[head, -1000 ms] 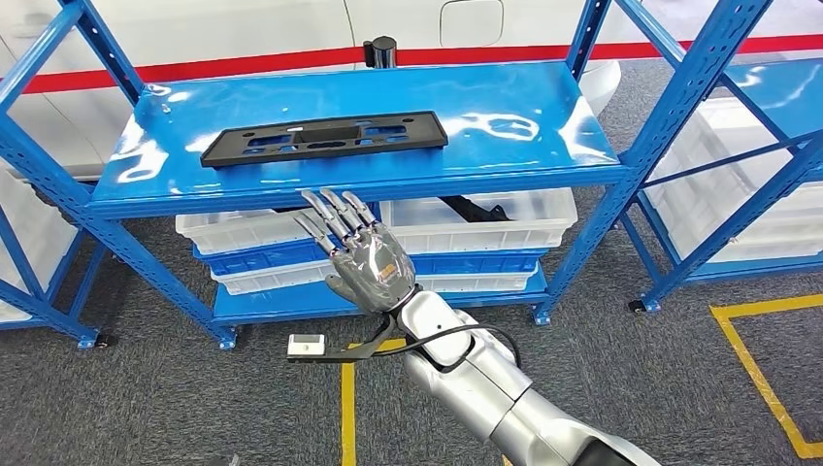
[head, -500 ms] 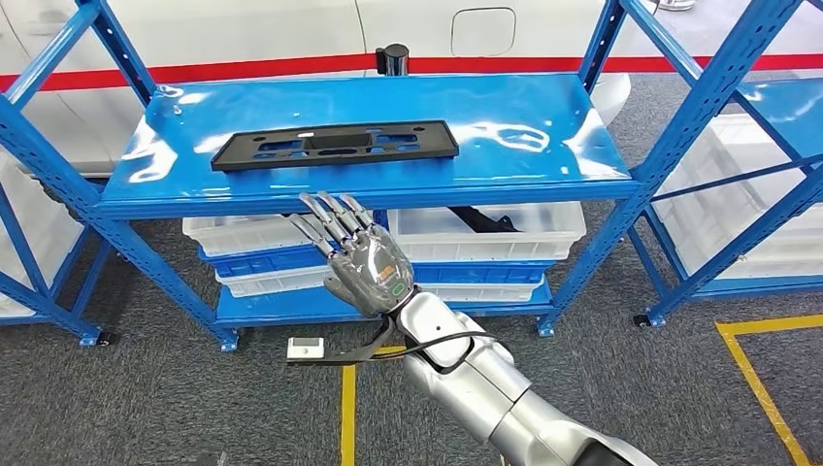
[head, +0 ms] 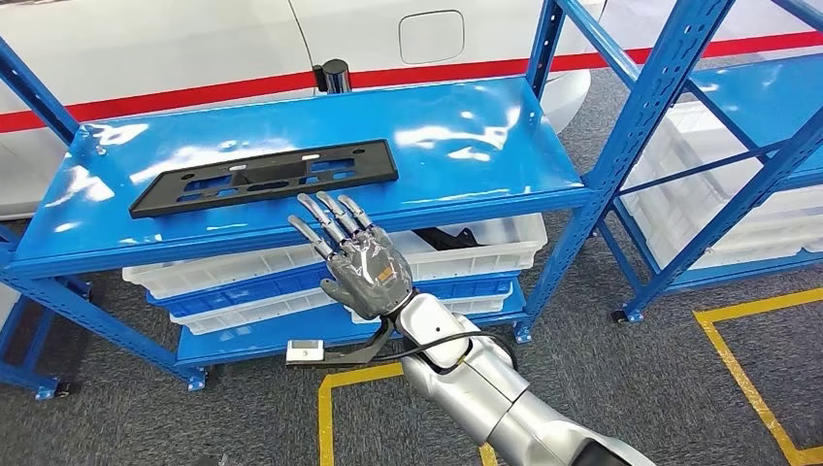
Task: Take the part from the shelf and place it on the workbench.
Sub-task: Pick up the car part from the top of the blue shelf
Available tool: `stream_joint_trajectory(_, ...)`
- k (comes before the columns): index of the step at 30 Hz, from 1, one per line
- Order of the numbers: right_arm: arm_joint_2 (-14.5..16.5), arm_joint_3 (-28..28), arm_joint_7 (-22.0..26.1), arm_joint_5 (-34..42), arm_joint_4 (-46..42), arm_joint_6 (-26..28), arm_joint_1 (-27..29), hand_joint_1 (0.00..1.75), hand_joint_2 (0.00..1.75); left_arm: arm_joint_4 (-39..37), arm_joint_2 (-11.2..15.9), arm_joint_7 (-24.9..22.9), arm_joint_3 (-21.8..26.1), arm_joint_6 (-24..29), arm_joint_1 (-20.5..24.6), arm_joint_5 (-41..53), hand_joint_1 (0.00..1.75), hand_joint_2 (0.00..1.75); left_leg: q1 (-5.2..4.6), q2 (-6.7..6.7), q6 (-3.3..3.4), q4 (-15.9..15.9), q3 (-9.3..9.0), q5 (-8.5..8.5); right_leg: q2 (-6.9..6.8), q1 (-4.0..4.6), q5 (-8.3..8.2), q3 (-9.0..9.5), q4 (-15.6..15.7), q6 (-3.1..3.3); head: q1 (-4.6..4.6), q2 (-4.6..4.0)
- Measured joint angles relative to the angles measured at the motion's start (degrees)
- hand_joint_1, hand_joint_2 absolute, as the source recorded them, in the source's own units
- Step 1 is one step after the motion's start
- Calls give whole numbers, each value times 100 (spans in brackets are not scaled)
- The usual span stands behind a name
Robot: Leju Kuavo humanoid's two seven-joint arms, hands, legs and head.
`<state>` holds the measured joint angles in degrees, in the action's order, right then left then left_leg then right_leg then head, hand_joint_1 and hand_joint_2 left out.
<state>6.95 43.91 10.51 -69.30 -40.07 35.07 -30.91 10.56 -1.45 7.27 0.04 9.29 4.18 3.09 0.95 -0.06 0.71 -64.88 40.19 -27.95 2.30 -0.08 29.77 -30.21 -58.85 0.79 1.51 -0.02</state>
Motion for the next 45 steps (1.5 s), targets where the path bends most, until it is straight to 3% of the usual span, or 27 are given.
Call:
stream_joint_trajectory(2,3,1,2,26,7,29,24,0,175,-2,30,-6,-3,3,-4,9,0,0,-91,-54,132,476,-122,406,42,12,95,89,40,-41,8,1)
stream_joint_trajectory(4,5,1,4,42,13,50,39,0,175,-1,46,-16,-3,6,-3,21,0,0,-137,-57,177,623,-225,422,57,17,104,144,54,-119,7,0)
stream_joint_trajectory(6,3,-3,7,47,14,57,35,0,175,3,46,-22,0,7,0,34,0,0,-115,-39,204,746,-404,409,6,32,101,151,-71,-163,5,-1)
stream_joint_trajectory(8,-1,-4,12,49,14,60,22,0,175,4,47,-24,2,6,7,44,0,0,-74,-30,229,825,-576,367,-77,31,175,-113,-550,-173,21,-1)
stream_joint_trajectory(10,-11,-2,15,49,19,61,28,0,175,4,42,-23,3,3,8,45,0,0,-62,-24,234,840,-675,279,-131,-4,378,-605,-1235,-185,35,0)
stream_joint_trajectory(12,-26,-2,16,49,25,61,57,0,175,4,30,-25,3,1,-1,45,0,0,-36,-25,196,840,-791,164,-151,-59,520,-954,-1475,-254,36,0)
stream_joint_trajectory(13,-31,-2,17,49,27,62,66,0,175,4,26,-25,3,-1,-5,45,0,0,-16,-28,166,839,-869,100,-163,-91,444,-993,-1314,-332,36,0)
stream_joint_trajectory(14,-36,-2,17,50,27,62,70,0,175,4,25,-25,3,-1,-6,45,0,0,5,-32,132,837,-956,31,-179,-123,245,-944,-986,-436,37,0)
stream_joint_trajectory(15,-43,-1,19,52,31,62,75,0,175,3,26,-25,3,-2,-7,45,0,0,18,-35,91,836,-1023,-40,-215,-156,-55,-858,-596,-549,39,-1)
stream_joint_trajectory(16,-51,0,21,54,35,66,83,0,175,2,29,-25,2,-7,-8,45,0,0,24,-38,47,827,-1097,-114,-257,-167,-290,-782,-272,-582,38,-1)
stream_joint_trajectory(17,-57,2,27,56,39,70,98,0,175,1,33,-24,2,-13,-5,45,0,0,22,-34,-3,822,-1145,-181,-282,-162,-460,-717,-71,-553,36,-1)
stream_joint_trajectory(18,-63,1,33,59,43,77,116,0,175,1,38,-23,2,-21,-4,45,0,0,19,-28,-49,817,-1182,-230,-293,-149,-541,-688,6,-472,33,-1)
stream_joint_trajectory(19,-63,-1,38,61,44,84,128,0,175,1,41,-23,1,-31,-2,45,0,0,24,-20,-86,813,-1227,-263,-281,-128,-507,-669,1,-353,28,0)
stream_joint_trajectory(22,-50,-8,50,66,30,90,128,0,175,3,41,-17,1,-42,16,45,0,0,59,-3,-157,588,-1149,-326,-216,-158,-446,-532,9,-181,16,0)
stream_joint_trajectory(23,-42,-9,60,68,25,84,123,0,175,4,34,-16,0,-39,26,45,0,0,66,-2,-174,315,-992,-384,-204,-167,-414,-474,15,-137,13,0)
stream_joint_trajectory(26,-15,-7,99,66,25,33,136,0,175,4,22,-22,-1,-26,35,44,0,0,66,-4,-209,-734,-229,-714,-182,-131,-279,-327,18,-45,8,0)
stream_joint_trajectory(27,-8,-5,115,61,25,12,143,0,175,4,23,-26,0,-24,33,43,0,0,64,-4,-207,-865,-42,-753,-168,-117,-229,-267,18,-39,7,0)
stream_joint_trajectory(28,2,-2,138,57,26,-8,147,0,175,4,23,-28,1,-24,32,43,0,0,61,-4,-191,-792,43,-667,-151,-106,-178,-196,18,-38,7,0)
stream_joint_trajectory(29,15,2,167,56,26,-28,147,0,175,4,23,-28,1,-22,33,43,0,0,53,-5,-161,-544,42,-447,-138,-98,-124,-118,19,-44,8,0)
stream_joint_trajectory(31,58,15,237,69,40,-64,147,0,175,1,25,-28,1,-2,33,43,0,0,14,-8,-67,147,-79,150,-119,-77,-16,19,22,-70,10,0)
stream_joint_trajectory(33,100,36,292,81,69,-91,147,0,175,-4,27,-34,1,34,35,44,0,0,-34,-22,8,518,-176,411,-97,-54,76,84,26,-126,10,0)
stream_joint_trajectory(35,134,57,331,91,89,-103,142,0,175,-4,26,-40,1,74,45,54,0,0,-68,-36,43,563,-244,408,-85,-45,133,111,66,-198,10,0)
stream_joint_trajectory(40,205,145,510,189,152,-175,96,0,175,1,-3,-94,1,278,102,184,0,0,-77,-53,-7,721,-390,491,-133,-46,49,262,165,-278,22,0)
stream_joint_trajectory(42,232,219,570,195,193,-211,104,0,175,1,-21,-130,1,310,110,219,0,0,-85,-63,5,723,-387,471,-141,-49,61,289,229,-268,22,0)
stream_joint_trajectory(45,303,336,611,196,251,-284,116,0,175,2,-49,-178,0,343,119,251,0,0,-92,-64,31,724,-387,444,-145,-49,133,327,361,-184,24,0)
